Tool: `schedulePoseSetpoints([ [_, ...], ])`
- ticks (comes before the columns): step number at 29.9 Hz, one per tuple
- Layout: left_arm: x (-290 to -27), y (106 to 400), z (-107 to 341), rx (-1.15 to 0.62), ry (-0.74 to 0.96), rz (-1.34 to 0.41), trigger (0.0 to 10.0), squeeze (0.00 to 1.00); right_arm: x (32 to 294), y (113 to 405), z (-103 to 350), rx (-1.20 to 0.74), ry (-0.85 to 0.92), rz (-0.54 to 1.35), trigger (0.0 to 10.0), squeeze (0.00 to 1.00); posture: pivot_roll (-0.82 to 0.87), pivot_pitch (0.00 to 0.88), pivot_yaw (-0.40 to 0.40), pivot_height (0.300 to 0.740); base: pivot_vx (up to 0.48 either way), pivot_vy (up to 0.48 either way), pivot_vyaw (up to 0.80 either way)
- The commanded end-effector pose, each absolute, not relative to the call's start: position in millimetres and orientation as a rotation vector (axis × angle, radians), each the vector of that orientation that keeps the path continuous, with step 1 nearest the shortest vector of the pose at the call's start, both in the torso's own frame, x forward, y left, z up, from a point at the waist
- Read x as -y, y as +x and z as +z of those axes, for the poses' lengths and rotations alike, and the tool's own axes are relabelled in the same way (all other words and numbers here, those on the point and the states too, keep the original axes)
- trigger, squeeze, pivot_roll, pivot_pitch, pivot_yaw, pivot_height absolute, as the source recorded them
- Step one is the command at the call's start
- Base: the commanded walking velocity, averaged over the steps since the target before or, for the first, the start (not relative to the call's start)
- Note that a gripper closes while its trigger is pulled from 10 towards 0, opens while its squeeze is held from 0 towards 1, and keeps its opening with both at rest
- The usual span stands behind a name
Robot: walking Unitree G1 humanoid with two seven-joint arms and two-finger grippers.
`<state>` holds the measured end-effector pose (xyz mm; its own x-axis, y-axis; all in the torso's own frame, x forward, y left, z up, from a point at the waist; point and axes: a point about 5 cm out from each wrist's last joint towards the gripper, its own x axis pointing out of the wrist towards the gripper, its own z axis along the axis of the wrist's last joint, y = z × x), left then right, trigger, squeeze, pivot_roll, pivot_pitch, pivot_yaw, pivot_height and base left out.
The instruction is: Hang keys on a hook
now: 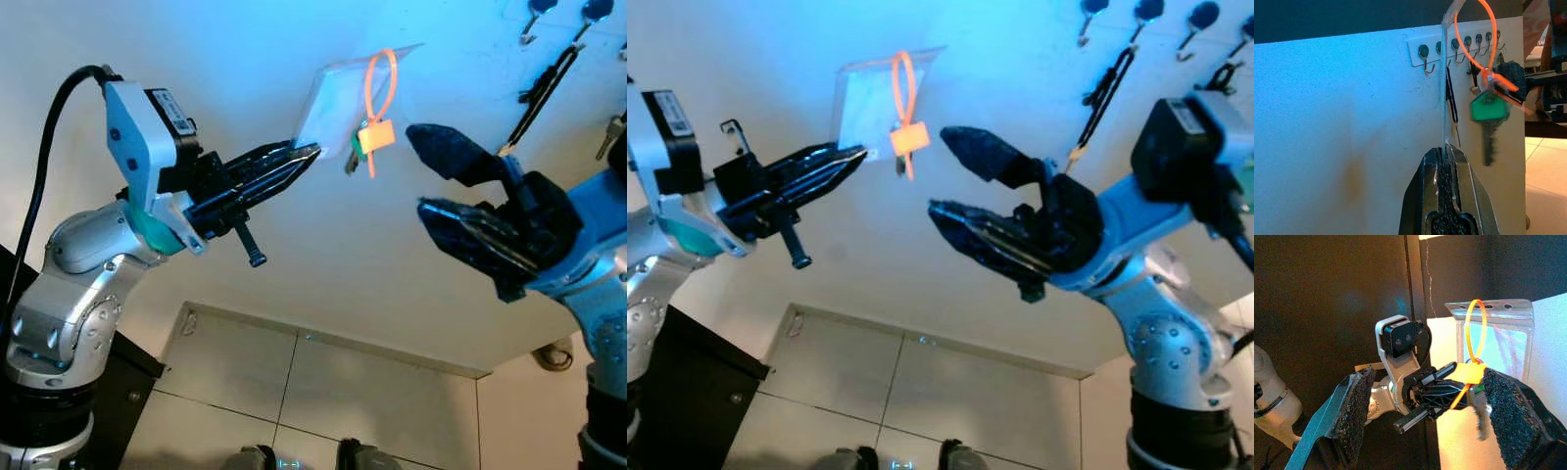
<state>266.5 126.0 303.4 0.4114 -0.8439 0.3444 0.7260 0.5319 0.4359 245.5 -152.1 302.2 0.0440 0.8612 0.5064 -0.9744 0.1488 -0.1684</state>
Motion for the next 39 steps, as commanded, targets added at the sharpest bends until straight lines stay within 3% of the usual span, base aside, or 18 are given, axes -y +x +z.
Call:
schedulePoseSetpoints([
  [1,-124,265,301,0.565,0.238,-1.020,0.0,0.00,153,247,309,0.604,0.218,1.375,10.0,1.00,-0.02,0.123,0.050,0.740,0.000,0.000,0.00],
  [2,-124,265,301,0.566,0.236,-1.020,0.0,0.00,151,251,312,0.614,0.187,1.333,10.0,0.82,-0.02,0.123,0.051,0.740,0.000,0.000,0.00],
  [4,-124,265,301,0.566,0.236,-1.020,0.0,0.00,150,252,311,0.611,0.174,1.326,10.0,0.82,-0.02,0.123,0.051,0.740,0.000,0.000,0.00],
  [5,-124,265,301,0.568,0.236,-1.021,0.0,0.00,147,255,311,0.601,0.158,1.304,10.0,0.00,-0.02,0.124,0.052,0.740,0.000,0.000,0.00],
  [12,-122,264,302,0.571,0.235,-1.025,0.0,0.00,138,257,312,0.587,0.160,1.302,10.0,0.00,-0.02,0.125,0.052,0.740,0.000,0.000,0.00],
  [13,-122,264,302,0.571,0.234,-1.026,0.0,0.00,136,256,312,0.586,0.169,1.316,8.7,0.00,-0.02,0.126,0.053,0.740,0.000,0.000,0.00],
  [14,-122,264,302,0.571,0.234,-1.026,0.0,0.00,136,256,312,0.586,0.169,1.316,8.7,0.00,-0.02,0.126,0.053,0.740,0.000,0.000,0.00],
  [15,-122,264,302,0.572,0.234,-1.027,0.0,0.00,135,255,312,0.585,0.176,1.327,6.5,0.00,-0.02,0.126,0.052,0.740,0.000,0.000,0.00],
  [16,-122,264,302,0.572,0.234,-1.027,0.0,0.00,135,255,312,0.585,0.176,1.327,6.5,0.00,-0.02,0.126,0.052,0.740,0.000,0.000,0.00],
  [17,-122,264,302,0.573,0.234,-1.027,0.0,0.00,134,255,312,0.585,0.181,1.334,4.5,0.00,-0.02,0.127,0.053,0.740,0.000,0.000,0.00],
  [18,-122,264,302,0.573,0.234,-1.027,0.0,0.00,134,255,312,0.585,0.181,1.334,4.5,0.00,-0.02,0.127,0.053,0.740,0.000,0.000,0.00],
  [19,-122,264,302,0.572,0.234,-1.027,0.0,0.00,133,254,312,0.590,0.189,1.340,1.7,0.00,-0.02,0.127,0.053,0.740,0.000,0.000,0.00],
  [21,-122,264,302,0.572,0.234,-1.027,0.0,0.00,133,254,312,0.590,0.189,1.340,1.7,0.00,-0.02,0.127,0.053,0.740,0.000,0.000,0.00],
  [22,-122,264,302,0.572,0.234,-1.026,0.0,0.00,133,254,313,0.598,0.199,1.347,0.0,0.00,-0.02,0.127,0.054,0.740,0.000,0.000,0.00],
  [39,-122,264,303,0.574,0.240,-1.030,0.0,0.00,127,254,317,0.634,0.224,1.353,0.0,0.00,-0.02,0.122,0.061,0.740,0.000,0.000,0.00],
])
